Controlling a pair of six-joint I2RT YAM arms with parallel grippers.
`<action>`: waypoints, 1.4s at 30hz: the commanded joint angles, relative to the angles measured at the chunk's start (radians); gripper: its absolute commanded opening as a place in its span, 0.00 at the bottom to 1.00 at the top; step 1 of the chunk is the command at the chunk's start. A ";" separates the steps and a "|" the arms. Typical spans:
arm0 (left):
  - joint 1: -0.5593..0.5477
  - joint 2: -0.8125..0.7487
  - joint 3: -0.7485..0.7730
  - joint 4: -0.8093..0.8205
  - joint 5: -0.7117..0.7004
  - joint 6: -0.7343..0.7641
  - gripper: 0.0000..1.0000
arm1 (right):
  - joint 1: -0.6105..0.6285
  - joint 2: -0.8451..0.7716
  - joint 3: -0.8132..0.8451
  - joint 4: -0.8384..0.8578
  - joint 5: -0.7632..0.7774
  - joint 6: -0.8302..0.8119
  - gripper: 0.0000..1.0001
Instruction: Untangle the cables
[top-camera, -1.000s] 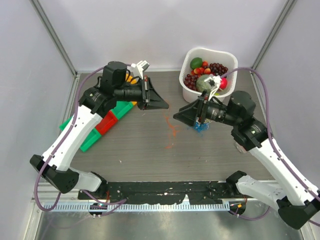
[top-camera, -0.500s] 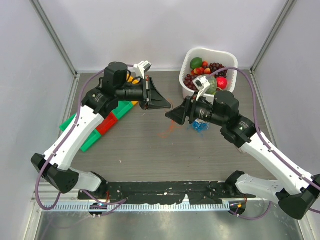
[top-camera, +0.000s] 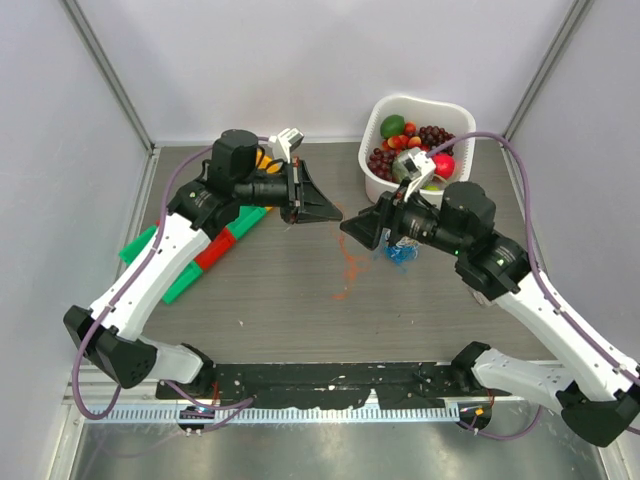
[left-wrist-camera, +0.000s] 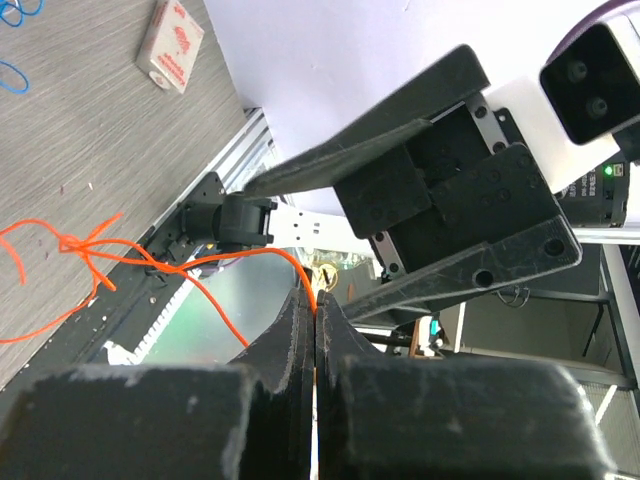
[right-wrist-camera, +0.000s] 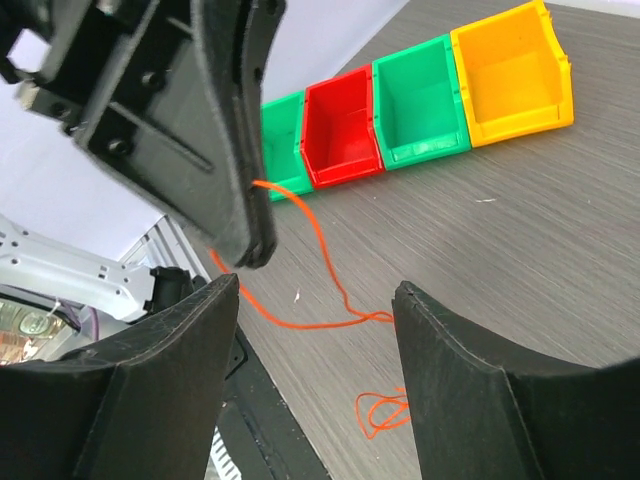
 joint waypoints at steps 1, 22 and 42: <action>0.004 -0.049 -0.012 0.082 0.041 -0.030 0.00 | 0.006 0.061 0.035 0.089 0.015 -0.020 0.68; 0.004 -0.098 -0.002 0.314 0.065 -0.250 0.00 | 0.067 0.257 -0.187 0.417 0.367 0.176 0.53; 0.046 -0.075 0.209 0.165 0.016 -0.205 0.00 | 0.023 0.162 -0.553 0.252 0.337 0.130 0.43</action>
